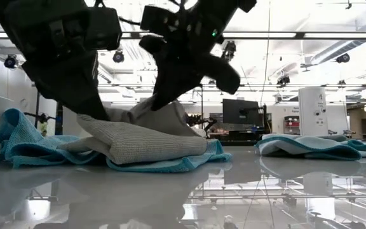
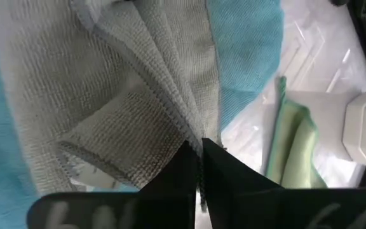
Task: Fold microfiber towels
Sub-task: Fold the gray microfiber towel
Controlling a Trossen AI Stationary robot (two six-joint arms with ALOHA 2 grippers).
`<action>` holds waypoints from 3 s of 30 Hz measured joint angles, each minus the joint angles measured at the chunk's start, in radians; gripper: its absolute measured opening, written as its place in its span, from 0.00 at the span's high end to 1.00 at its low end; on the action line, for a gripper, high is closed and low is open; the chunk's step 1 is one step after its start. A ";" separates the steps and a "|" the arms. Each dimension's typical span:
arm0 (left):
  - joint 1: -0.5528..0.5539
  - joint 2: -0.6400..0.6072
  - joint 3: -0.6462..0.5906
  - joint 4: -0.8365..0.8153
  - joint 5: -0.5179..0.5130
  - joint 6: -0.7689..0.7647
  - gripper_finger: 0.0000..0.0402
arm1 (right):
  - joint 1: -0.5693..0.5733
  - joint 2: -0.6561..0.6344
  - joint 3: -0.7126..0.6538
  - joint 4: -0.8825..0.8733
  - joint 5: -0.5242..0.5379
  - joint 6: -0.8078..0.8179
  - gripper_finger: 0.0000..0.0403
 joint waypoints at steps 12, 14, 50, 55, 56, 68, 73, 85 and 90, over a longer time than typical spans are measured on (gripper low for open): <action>0.002 0.001 -0.003 -0.005 -0.028 -0.005 0.91 | -0.028 0.047 0.026 0.018 0.008 0.022 0.93; 0.002 0.000 -0.004 -0.018 -0.041 -0.029 0.86 | -0.035 0.046 0.026 0.018 0.009 0.033 0.89; 0.008 -0.106 -0.011 -0.307 -0.005 -0.149 0.58 | 0.082 -0.117 -0.147 -0.124 -0.243 0.510 0.74; 0.008 -0.114 -0.009 -0.310 0.032 -0.146 0.43 | 0.116 -0.140 -0.244 0.015 -0.237 0.559 0.74; 0.008 -0.121 -0.009 -0.310 0.045 -0.145 0.40 | 0.118 -0.144 -0.261 0.044 -0.237 0.563 0.74; 0.024 -0.242 -0.008 -0.367 0.026 -0.098 0.35 | 0.107 -0.145 -0.411 0.558 -0.104 0.538 0.75; 0.024 -0.232 -0.010 -0.293 -0.026 -0.070 0.35 | 0.094 -0.107 -0.478 0.699 -0.105 0.534 0.78; 0.024 -0.068 -0.012 -0.248 -0.069 -0.044 0.52 | 0.067 -0.116 -0.576 0.603 -0.107 0.551 0.98; 0.030 -0.053 -0.012 -0.247 -0.075 -0.047 0.58 | 0.068 -0.119 -0.570 0.583 -0.107 0.549 0.98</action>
